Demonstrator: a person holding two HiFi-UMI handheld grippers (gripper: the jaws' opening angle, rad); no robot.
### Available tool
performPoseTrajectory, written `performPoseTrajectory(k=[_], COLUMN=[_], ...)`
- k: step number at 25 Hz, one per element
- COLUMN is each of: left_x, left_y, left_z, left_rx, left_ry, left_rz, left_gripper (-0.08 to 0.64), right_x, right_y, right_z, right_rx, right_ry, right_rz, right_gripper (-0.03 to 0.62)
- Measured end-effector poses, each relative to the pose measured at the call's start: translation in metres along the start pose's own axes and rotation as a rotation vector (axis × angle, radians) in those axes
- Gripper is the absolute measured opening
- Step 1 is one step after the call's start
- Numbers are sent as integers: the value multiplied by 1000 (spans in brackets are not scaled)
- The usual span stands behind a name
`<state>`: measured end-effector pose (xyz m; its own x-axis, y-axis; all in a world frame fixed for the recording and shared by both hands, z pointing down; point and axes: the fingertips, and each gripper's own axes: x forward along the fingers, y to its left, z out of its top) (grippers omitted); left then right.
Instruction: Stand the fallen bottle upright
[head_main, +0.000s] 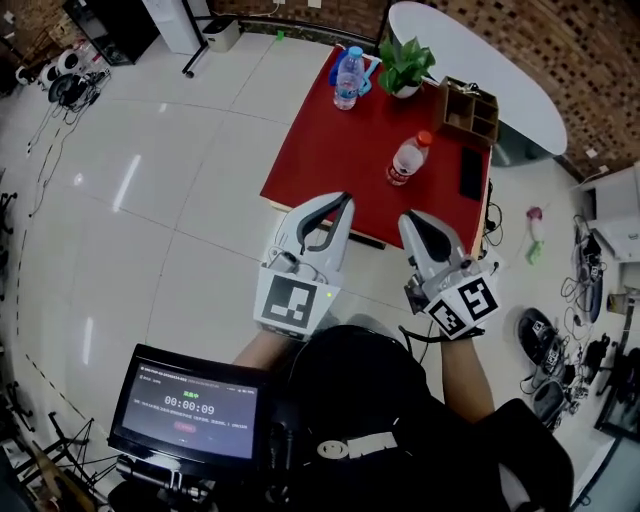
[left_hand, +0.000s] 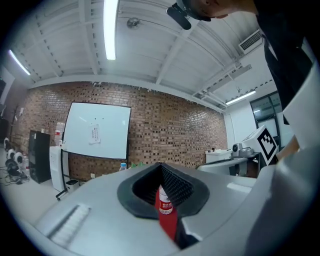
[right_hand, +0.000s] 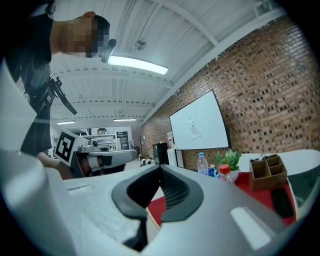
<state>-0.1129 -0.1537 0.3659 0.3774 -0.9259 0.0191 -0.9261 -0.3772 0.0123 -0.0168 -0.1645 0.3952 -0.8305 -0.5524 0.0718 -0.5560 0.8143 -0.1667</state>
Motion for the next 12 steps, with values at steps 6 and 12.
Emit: performPoseTrajectory(k=[6,12], left_x=[-8,-16], left_y=[-27,-90], left_z=[2,2], left_rx=[6,44], left_ry=[18,47], left_rz=[9,1], left_gripper=[5,5], right_x=[-24,-89], right_y=[4,3], right_z=[1,-2], right_rx=[1,34], right_ry=[-9,-48], right_rz=[30,30], right_gripper=[3,3])
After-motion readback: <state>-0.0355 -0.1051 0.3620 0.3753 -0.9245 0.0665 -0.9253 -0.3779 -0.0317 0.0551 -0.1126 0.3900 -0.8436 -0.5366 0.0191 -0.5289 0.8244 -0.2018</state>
